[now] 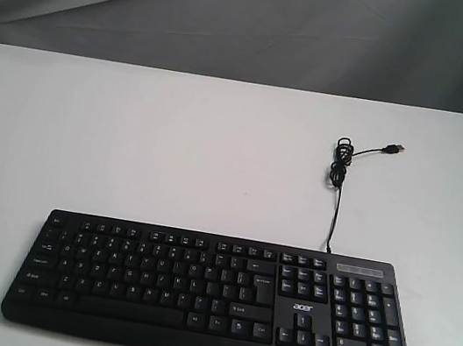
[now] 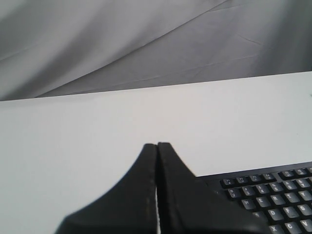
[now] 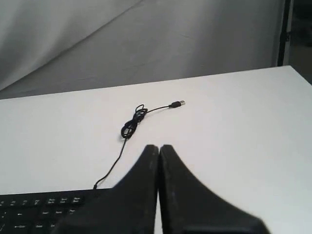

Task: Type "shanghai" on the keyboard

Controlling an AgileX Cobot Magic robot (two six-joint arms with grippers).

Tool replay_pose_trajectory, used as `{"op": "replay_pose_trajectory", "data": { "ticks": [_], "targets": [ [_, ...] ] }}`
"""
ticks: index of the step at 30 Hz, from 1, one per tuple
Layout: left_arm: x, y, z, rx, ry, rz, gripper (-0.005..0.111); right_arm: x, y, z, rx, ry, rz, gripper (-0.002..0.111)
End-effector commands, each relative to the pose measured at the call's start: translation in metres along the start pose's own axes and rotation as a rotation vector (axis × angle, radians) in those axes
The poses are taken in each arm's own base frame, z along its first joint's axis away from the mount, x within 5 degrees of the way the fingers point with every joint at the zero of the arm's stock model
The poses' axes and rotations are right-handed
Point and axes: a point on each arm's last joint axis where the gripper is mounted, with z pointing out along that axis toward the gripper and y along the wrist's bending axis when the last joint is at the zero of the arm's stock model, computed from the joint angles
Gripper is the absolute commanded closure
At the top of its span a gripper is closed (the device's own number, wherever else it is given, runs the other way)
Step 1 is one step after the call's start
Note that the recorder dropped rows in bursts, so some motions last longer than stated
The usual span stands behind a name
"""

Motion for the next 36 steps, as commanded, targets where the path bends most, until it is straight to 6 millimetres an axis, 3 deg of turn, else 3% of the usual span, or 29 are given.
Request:
{"op": "replay_pose_trajectory", "data": {
  "ticks": [1, 9, 36],
  "targets": [
    [0.001, 0.0, 0.0, 0.002, -0.005, 0.002, 0.107, 0.005, -0.004, 0.002, 0.036, -0.019, 0.014, 0.108],
    [0.001, 0.0, 0.0, 0.002, -0.005, 0.002, 0.107, 0.038, -0.011, 0.006, 0.062, 0.038, -0.06, 0.108],
    [0.001, 0.0, 0.0, 0.002, -0.005, 0.002, 0.107, 0.039, -0.011, 0.006, 0.062, 0.037, -0.063, 0.108]
  ]
}}
